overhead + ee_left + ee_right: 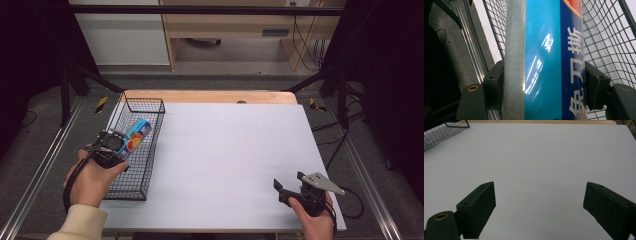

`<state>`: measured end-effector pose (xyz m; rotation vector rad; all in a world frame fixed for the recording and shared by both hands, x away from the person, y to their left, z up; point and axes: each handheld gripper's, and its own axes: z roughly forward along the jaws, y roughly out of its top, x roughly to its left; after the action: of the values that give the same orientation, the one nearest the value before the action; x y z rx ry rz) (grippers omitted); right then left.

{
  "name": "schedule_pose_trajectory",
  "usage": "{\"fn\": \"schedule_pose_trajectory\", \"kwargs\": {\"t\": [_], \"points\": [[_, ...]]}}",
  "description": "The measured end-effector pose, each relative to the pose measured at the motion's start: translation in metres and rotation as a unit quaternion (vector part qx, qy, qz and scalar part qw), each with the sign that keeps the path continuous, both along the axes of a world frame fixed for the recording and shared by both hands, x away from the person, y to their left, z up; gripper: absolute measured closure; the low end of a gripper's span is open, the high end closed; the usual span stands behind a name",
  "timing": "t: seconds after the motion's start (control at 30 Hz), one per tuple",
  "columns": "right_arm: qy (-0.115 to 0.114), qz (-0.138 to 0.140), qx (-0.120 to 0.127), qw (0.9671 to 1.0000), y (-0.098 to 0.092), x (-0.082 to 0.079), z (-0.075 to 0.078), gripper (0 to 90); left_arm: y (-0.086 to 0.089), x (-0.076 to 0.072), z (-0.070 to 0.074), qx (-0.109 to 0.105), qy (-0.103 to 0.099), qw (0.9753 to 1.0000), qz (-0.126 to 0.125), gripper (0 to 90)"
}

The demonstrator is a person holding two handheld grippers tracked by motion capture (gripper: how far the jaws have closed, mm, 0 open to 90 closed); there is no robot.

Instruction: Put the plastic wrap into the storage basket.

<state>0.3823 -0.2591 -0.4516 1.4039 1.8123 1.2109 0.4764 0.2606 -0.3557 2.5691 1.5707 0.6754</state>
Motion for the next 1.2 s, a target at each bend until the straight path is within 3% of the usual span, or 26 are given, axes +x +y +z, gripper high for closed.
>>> {"fn": "schedule_pose_trajectory", "kwargs": {"t": [1.2], "points": [[0.006, 0.004, 0.003, 1.0, 0.001, 0.0, -0.001, 11.3, -0.009, 0.008, -0.019, 0.027, 0.031, 0.9992, 0.0, 31.8]]}}
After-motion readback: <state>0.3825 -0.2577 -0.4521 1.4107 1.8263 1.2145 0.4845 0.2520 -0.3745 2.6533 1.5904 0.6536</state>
